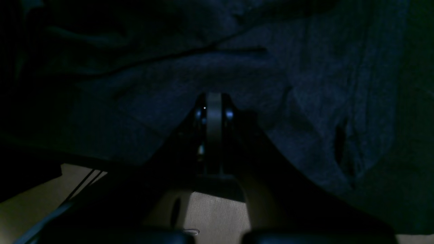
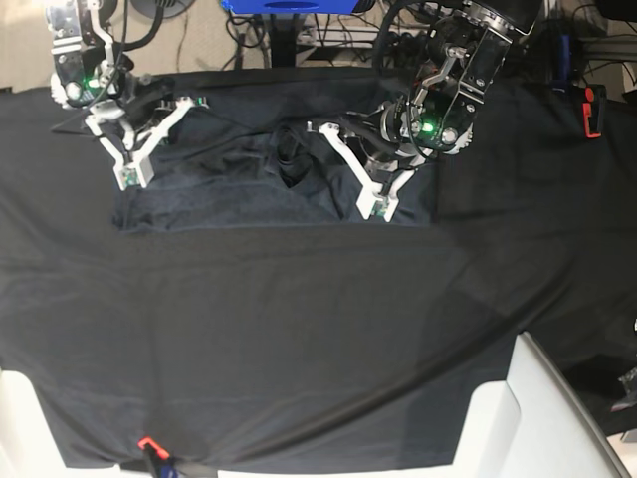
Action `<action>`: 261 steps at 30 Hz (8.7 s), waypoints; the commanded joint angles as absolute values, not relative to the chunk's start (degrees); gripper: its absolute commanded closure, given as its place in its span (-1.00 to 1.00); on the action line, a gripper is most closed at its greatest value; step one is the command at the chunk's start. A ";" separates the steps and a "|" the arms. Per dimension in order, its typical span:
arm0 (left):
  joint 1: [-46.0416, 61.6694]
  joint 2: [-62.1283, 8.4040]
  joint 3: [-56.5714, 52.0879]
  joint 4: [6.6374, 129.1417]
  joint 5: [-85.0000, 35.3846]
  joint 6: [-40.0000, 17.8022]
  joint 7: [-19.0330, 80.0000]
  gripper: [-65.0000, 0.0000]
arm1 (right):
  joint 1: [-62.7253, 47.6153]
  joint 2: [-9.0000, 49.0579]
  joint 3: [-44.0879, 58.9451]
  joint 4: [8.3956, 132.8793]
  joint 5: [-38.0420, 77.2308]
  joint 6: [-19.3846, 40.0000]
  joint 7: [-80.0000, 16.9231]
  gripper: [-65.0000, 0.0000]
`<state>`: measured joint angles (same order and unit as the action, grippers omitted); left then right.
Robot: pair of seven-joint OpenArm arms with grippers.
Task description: Fold the T-shirt properly
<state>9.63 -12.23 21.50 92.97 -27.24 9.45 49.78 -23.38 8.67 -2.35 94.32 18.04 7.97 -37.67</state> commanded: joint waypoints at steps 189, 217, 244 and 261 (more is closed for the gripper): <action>33.80 -13.23 -41.27 90.68 -27.12 -40.00 30.55 1.00 | -1.89 10.15 11.82 54.64 46.99 40.00 -56.57 0.58; 34.33 -14.73 -47.96 85.58 -11.12 -40.00 30.37 1.00 | -2.86 4.88 11.12 76.70 47.08 29.93 -70.81 0.98; 33.10 -12.79 -49.19 84.26 -10.07 -40.00 30.37 1.00 | 2.15 2.07 -21.93 83.65 47.08 6.11 -65.01 0.98; 33.01 -12.79 -49.19 84.09 -10.07 -40.00 30.37 1.00 | 8.92 1.71 -35.38 76.53 46.99 -10.24 -58.59 0.98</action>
